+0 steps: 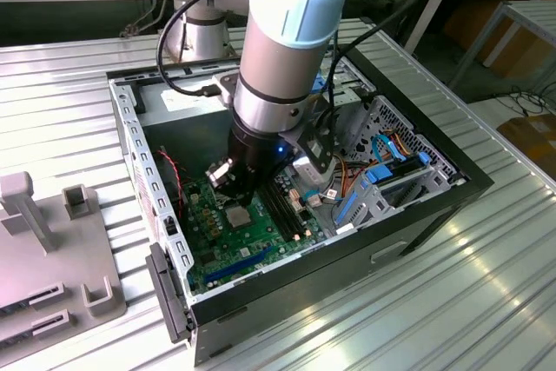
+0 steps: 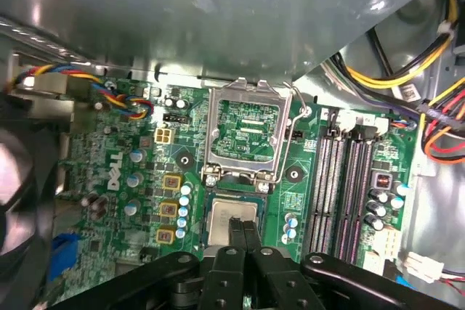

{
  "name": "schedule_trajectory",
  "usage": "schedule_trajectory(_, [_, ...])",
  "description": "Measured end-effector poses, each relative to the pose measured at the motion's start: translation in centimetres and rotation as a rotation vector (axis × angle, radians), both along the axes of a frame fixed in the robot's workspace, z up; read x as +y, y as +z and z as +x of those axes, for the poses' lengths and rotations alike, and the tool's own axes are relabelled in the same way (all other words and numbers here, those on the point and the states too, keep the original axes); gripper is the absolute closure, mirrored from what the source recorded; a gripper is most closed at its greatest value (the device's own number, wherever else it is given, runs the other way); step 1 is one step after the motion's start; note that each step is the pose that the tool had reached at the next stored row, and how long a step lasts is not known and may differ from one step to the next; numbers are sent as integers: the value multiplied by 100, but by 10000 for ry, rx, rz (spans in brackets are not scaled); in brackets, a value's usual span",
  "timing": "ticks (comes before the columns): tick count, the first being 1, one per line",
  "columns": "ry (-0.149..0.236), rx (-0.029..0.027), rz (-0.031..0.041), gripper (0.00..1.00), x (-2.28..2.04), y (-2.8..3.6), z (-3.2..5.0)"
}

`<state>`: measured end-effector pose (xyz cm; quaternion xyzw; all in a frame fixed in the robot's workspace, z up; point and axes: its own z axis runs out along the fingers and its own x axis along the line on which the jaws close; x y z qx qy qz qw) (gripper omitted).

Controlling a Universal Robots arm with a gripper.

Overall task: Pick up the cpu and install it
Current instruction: 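Close the cpu cover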

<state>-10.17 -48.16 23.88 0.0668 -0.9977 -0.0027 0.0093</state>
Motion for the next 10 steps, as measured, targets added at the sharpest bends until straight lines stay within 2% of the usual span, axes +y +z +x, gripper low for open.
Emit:
schedule_trajectory(1, [29,4,-1,89,0,23,0])
schedule_trajectory(7, [65,6,-1,89,10,23,41])
schedule_trajectory(10, [278,19,4,89,12,21,198])
